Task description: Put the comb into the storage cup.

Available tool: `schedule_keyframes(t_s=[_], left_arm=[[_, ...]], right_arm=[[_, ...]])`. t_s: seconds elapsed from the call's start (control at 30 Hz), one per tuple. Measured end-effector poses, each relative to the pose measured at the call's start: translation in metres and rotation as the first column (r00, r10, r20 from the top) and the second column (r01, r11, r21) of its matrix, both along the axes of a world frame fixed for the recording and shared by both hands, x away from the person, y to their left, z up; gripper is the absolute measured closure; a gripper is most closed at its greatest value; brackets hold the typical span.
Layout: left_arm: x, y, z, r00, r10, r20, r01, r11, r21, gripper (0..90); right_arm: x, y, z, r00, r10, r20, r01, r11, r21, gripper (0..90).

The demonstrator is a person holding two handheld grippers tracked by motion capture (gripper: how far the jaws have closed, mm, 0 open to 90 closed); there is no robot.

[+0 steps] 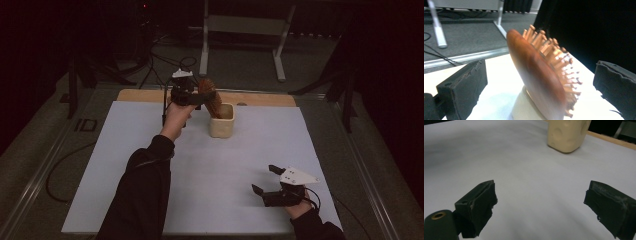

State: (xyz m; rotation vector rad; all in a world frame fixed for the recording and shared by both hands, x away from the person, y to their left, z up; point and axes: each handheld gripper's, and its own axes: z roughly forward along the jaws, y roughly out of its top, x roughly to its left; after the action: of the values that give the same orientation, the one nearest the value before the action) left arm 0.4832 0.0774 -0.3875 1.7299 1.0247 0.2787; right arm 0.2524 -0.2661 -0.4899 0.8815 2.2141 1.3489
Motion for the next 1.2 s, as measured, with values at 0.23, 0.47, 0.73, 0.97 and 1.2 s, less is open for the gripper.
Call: schedule_keyframes(t_s=[0.23, 0.47, 0.73, 0.97, 1.2], left_arm=[[-0.011, 0.015, 0.003, 0.9991, -0.041, -0.009, 0.041, 0.9991, 0.011, 0.1], [-0.022, 0.026, 0.004, 0.9966, -0.082, -0.003, 0.082, 0.9959, 0.037, 0.0], [-0.039, 0.038, -0.001, 0.9901, -0.138, 0.026, 0.136, 0.989, 0.059, 0.0], [-0.054, 0.049, -0.005, 0.9835, -0.176, 0.043, 0.171, 0.9814, 0.086, 0.0], [-0.069, 0.062, -0.008, 0.9797, -0.195, 0.049, 0.189, 0.9774, 0.094, 0.0]], right_arm=[[0.0, 0.0, 0.0, 1.0, 0.0, -0.006, 0.0, 1.0, 0.004, 8.5], [0.002, 0.0, -0.001, 1.0, -0.002, -0.008, 0.002, 1.0, 0.002, 8.5], [0.001, 0.004, -0.001, 0.9999, 0.012, 0.003, -0.012, 1.0, -0.004, 8.5], [0.002, 0.005, -0.002, 0.9999, 0.01, -0.005, -0.01, 1.0, -0.001, 8.5], [0.003, 0.005, -0.002, 0.9999, 0.013, -0.009, -0.013, 1.0, -0.002, 8.5]])
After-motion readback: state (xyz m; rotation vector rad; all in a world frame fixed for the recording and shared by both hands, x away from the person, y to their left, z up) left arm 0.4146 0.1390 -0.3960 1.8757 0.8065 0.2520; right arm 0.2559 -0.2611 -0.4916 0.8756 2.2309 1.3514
